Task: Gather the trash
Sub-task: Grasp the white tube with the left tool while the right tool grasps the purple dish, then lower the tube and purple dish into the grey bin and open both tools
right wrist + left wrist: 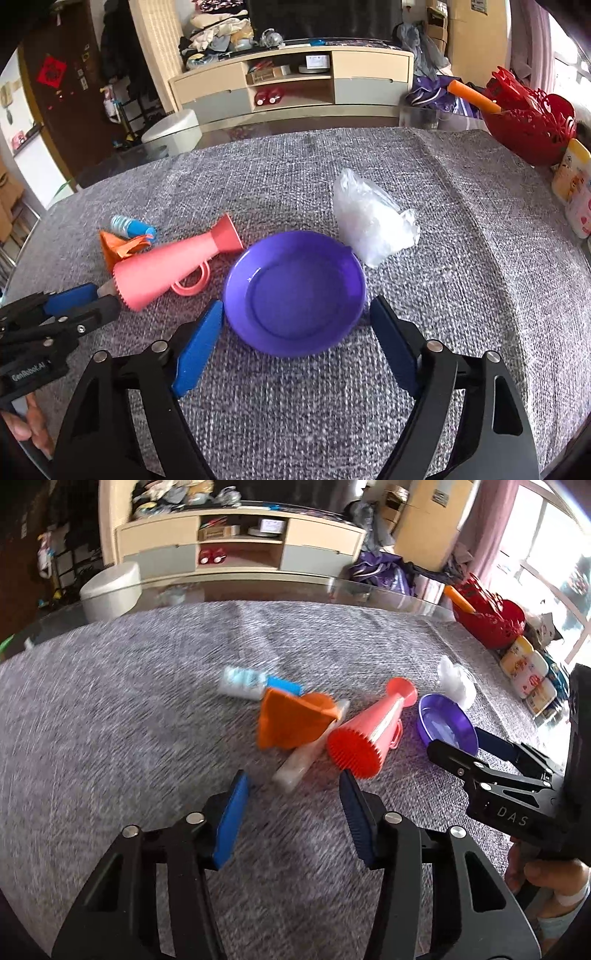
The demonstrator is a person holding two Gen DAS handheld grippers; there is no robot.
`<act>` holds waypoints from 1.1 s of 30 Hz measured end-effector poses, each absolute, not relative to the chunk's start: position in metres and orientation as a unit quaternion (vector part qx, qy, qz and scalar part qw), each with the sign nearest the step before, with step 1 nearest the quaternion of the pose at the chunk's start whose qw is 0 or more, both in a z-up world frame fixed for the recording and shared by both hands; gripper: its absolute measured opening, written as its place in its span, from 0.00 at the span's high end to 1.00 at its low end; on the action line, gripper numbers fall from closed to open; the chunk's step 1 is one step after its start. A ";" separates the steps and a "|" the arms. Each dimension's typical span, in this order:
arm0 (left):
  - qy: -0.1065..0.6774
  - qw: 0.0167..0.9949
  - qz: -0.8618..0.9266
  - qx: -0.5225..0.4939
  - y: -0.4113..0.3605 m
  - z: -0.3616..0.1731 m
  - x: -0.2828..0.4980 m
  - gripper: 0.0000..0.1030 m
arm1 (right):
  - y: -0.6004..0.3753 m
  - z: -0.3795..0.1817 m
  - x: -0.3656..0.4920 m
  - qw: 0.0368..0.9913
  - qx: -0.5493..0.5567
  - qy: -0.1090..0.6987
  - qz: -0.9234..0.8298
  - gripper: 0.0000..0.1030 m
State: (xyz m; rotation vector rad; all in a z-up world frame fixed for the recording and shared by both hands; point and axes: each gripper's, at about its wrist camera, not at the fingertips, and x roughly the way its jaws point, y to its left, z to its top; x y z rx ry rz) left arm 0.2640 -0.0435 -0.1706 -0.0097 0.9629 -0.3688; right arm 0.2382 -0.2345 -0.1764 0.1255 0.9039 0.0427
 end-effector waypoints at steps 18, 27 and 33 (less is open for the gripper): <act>0.485 0.859 -0.163 -0.004 -0.053 -0.164 0.239 0.88 | -0.248 -0.161 0.214 0.890 0.094 0.444 0.051 0.27; 0.487 0.860 -0.151 -0.005 -0.045 -0.154 0.172 0.88 | -0.240 -0.144 0.152 0.889 0.096 0.441 0.073 0.27; 0.478 0.864 -0.158 -0.009 -0.041 -0.144 0.121 0.88 | -0.239 -0.138 0.111 0.889 0.097 0.440 0.085 0.27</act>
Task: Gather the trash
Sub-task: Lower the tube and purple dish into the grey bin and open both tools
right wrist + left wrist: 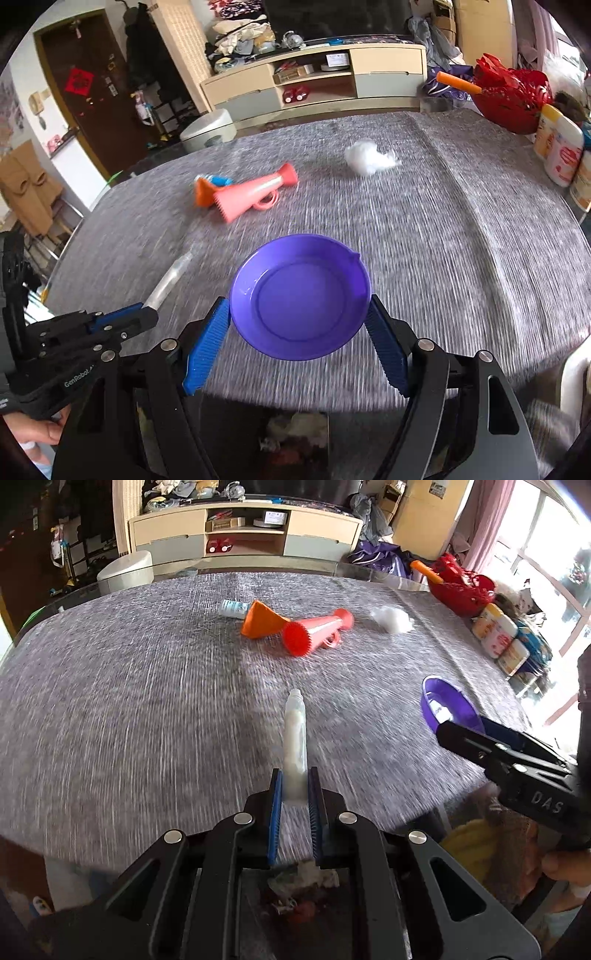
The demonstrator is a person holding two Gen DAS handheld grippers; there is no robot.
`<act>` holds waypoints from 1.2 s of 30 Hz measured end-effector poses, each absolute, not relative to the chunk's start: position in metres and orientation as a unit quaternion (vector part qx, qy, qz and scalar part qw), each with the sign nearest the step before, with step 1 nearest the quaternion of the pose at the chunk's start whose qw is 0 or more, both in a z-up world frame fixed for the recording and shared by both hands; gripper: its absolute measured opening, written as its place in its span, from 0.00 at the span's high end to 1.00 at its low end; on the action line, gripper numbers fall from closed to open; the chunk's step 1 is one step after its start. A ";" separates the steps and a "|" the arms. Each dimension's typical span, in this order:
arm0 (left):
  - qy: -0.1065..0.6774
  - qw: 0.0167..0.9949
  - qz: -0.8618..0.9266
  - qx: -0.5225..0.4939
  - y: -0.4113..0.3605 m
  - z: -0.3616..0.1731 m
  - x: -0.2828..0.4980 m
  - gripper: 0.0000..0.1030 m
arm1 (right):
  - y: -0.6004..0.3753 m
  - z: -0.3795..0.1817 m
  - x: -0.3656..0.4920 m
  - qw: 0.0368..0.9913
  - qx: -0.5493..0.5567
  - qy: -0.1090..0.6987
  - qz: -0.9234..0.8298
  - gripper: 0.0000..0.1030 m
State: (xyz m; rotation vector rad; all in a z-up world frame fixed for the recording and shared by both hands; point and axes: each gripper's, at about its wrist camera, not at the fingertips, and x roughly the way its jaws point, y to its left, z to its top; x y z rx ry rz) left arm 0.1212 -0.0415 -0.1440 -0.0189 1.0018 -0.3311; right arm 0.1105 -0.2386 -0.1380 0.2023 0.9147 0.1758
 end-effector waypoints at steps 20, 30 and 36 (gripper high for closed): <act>0.491 0.855 -0.168 -0.011 -0.037 -0.162 -0.001 0.88 | -0.216 -0.168 0.005 0.868 0.070 0.480 0.107 0.27; 0.555 0.814 -0.170 -0.021 -0.036 -0.230 -0.013 0.88 | -0.208 -0.219 0.001 0.835 0.085 0.532 0.112 0.27; 0.572 0.802 -0.171 -0.023 -0.038 -0.243 -0.010 0.88 | -0.206 -0.241 0.003 0.816 0.098 0.558 0.113 0.27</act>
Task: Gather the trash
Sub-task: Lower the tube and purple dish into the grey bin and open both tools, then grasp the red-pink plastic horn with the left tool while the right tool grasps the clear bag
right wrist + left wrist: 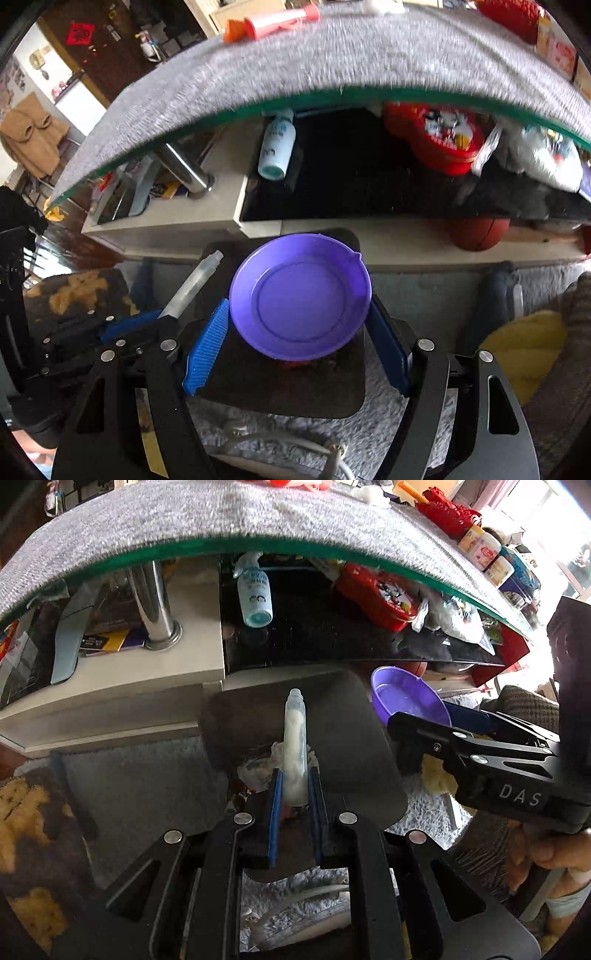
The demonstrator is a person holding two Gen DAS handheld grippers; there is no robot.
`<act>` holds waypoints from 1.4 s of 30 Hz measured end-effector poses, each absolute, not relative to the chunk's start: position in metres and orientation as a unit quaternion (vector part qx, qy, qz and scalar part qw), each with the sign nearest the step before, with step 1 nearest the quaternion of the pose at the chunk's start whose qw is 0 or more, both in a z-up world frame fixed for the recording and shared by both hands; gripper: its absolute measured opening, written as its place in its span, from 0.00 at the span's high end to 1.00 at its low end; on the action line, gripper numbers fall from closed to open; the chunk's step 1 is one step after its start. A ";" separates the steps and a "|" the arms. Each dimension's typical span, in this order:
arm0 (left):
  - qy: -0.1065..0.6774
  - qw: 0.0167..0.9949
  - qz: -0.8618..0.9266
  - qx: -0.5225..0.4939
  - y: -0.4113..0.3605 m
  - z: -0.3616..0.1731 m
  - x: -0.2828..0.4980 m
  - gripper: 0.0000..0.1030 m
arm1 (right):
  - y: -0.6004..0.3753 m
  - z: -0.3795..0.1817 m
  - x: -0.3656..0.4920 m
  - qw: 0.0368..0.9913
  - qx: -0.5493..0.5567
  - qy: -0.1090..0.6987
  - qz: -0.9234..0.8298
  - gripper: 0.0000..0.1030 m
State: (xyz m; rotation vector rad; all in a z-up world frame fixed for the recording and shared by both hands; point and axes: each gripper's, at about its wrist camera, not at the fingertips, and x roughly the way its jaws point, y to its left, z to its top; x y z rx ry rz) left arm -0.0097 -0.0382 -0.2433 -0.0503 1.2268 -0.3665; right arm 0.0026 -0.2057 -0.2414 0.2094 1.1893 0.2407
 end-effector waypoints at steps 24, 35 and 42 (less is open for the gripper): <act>0.564 0.813 -0.143 -0.005 -0.036 -0.227 0.004 0.41 | -0.236 -0.220 0.016 0.828 0.148 0.536 0.077 0.15; 0.491 0.862 -0.128 -0.012 -0.036 -0.149 0.047 0.34 | -0.263 -0.130 0.058 0.877 0.148 0.452 0.064 0.15; 0.468 0.876 -0.117 -0.021 -0.038 -0.118 0.091 0.34 | -0.277 -0.101 0.098 0.892 0.139 0.426 0.049 0.15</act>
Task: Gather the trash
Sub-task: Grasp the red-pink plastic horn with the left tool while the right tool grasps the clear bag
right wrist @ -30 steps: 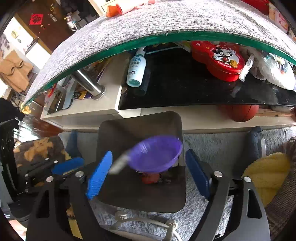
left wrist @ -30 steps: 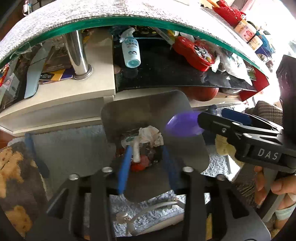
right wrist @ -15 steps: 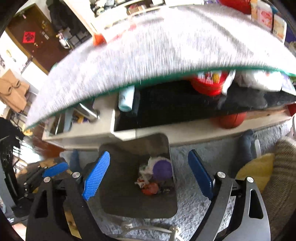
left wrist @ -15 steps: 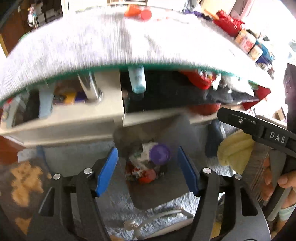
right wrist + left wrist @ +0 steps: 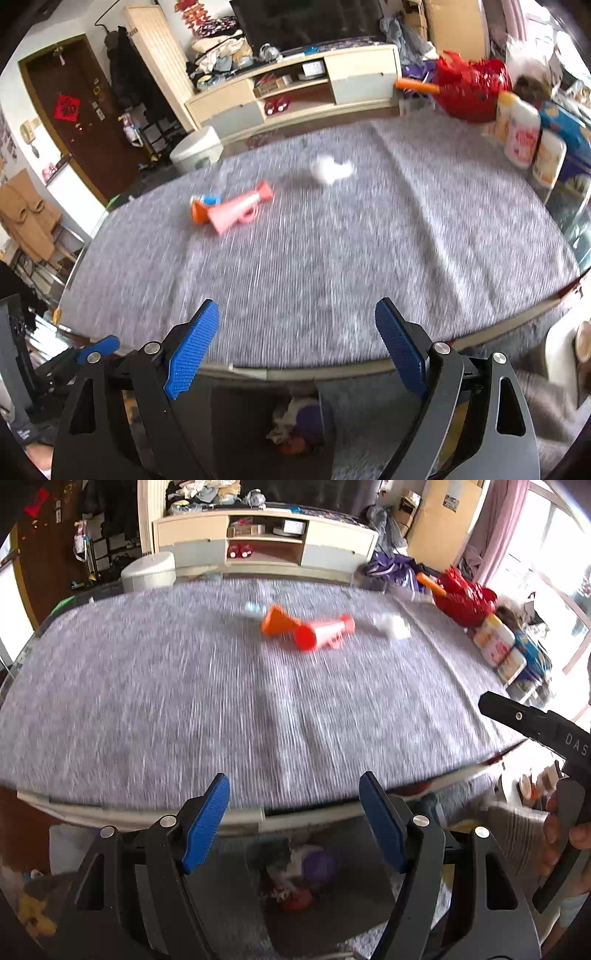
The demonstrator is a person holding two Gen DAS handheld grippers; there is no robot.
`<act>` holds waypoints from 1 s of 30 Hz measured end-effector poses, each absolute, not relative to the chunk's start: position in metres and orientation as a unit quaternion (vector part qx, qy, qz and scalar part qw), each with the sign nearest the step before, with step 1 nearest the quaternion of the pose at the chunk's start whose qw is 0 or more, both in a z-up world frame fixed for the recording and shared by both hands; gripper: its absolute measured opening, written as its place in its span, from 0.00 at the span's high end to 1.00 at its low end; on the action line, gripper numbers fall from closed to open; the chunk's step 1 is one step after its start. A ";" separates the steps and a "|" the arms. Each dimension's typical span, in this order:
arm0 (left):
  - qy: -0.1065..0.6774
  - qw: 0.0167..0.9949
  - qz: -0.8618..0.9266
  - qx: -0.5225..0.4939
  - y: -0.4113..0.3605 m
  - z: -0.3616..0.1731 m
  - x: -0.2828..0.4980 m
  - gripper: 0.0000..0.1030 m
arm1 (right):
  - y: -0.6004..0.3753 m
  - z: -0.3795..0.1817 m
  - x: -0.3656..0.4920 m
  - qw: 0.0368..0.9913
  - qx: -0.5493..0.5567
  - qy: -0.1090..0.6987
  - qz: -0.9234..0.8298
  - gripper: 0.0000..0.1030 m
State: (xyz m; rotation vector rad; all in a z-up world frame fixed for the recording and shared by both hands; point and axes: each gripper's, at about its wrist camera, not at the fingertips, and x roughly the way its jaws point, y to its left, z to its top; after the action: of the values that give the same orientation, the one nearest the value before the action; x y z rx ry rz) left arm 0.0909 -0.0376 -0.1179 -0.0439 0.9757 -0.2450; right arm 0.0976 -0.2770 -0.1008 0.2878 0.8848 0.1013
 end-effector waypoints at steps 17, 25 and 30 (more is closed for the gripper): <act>0.459 0.874 -0.160 -0.014 -0.072 -0.112 0.200 0.34 | -0.302 -0.117 0.213 0.895 0.142 0.423 0.007 0.16; 0.459 0.868 -0.188 0.015 -0.104 -0.119 0.251 0.34 | -0.308 -0.136 0.255 0.891 0.141 0.432 -0.003 0.20; 0.458 0.861 -0.218 0.025 -0.121 -0.130 0.274 0.34 | -0.307 -0.146 0.276 0.889 0.135 0.438 -0.003 0.24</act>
State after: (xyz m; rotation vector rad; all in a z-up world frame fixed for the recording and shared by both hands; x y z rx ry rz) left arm 0.2737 -0.1214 -0.1296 0.0520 0.9614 -0.4572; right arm 0.2756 -0.3065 -0.1462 0.2813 0.9105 -0.0055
